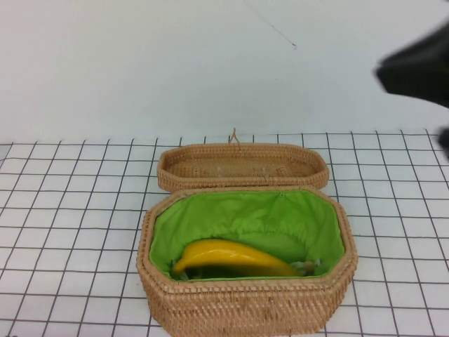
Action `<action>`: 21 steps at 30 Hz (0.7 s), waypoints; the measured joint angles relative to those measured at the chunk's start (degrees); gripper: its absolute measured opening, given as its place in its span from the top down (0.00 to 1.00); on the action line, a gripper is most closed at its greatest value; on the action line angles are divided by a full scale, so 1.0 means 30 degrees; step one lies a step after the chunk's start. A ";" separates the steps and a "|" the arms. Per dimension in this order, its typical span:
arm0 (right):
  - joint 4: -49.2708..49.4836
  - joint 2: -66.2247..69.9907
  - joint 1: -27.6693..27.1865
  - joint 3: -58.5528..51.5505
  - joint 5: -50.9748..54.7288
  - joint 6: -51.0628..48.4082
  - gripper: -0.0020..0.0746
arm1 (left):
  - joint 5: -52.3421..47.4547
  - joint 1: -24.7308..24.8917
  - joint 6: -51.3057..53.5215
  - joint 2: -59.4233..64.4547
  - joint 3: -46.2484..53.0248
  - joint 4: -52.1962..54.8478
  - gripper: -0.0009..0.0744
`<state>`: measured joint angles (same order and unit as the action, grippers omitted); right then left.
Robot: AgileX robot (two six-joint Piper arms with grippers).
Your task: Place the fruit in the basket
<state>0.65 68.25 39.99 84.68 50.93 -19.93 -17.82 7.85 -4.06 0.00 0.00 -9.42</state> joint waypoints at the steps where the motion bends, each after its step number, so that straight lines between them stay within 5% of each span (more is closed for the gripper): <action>1: -0.0217 -0.1017 0.0000 -0.1168 -0.0740 0.0805 0.96 | 0.0000 0.0000 0.0000 0.0000 0.0000 0.0000 0.99; 4: -0.0536 -0.3662 -0.0031 -0.3770 -0.1829 0.2936 0.96 | 0.0000 0.0000 0.0000 0.0000 0.0000 0.0000 0.99; 16: -0.0217 -0.9669 0.0045 -0.9250 -0.0180 0.3012 0.97 | 0.0000 0.0000 0.0000 0.0000 0.0000 0.0000 0.99; 21: -0.0070 -1.0697 -0.1448 -1.0449 0.0738 0.3012 0.97 | 0.0000 0.0000 0.0000 0.0000 0.0000 0.0000 0.99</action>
<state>0.44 36.16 35.64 53.34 53.15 -10.90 -17.82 7.85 -4.06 0.00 0.00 -9.42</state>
